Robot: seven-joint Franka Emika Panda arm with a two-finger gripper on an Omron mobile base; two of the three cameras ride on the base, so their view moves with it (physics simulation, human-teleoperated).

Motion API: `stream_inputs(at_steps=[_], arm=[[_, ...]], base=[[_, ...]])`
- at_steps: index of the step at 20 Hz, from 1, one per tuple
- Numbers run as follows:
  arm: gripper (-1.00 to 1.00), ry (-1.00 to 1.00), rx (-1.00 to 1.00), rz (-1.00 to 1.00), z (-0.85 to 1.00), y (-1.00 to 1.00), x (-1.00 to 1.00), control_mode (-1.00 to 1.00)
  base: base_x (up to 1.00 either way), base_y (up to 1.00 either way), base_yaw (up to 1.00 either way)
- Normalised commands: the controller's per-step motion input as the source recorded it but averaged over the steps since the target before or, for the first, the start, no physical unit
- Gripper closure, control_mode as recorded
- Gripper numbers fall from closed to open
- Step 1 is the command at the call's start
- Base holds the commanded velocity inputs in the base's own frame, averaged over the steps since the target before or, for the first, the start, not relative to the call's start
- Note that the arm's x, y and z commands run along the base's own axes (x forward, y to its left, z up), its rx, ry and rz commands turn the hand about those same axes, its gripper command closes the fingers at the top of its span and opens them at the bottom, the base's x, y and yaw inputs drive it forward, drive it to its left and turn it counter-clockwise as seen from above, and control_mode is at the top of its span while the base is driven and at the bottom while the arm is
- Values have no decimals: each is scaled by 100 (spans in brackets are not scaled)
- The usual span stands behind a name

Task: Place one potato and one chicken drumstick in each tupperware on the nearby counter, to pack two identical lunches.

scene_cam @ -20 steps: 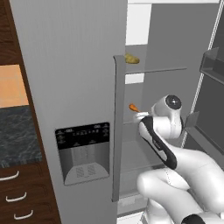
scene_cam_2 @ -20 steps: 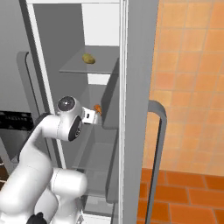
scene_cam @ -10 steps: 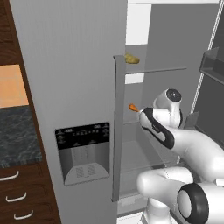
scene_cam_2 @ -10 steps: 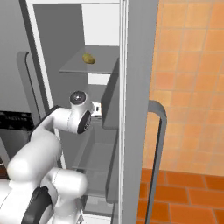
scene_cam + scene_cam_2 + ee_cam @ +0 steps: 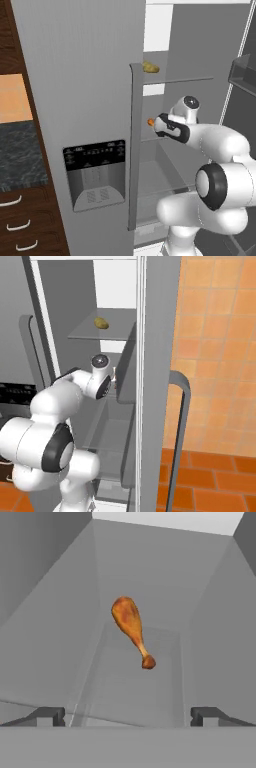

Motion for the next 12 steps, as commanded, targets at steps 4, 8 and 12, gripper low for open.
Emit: stream_inputs(at_steps=[4, 8, 12], arm=[[-100, 0, -3, 5, -34, 3, 51, -100], [-100, 0, -4, 7, -42, 8, 42, -100], [-100, 0, -4, 6, -42, 10, 41, -100]], base=[[0, 0, 0], [0, 0, 0], [0, 0, 0]])
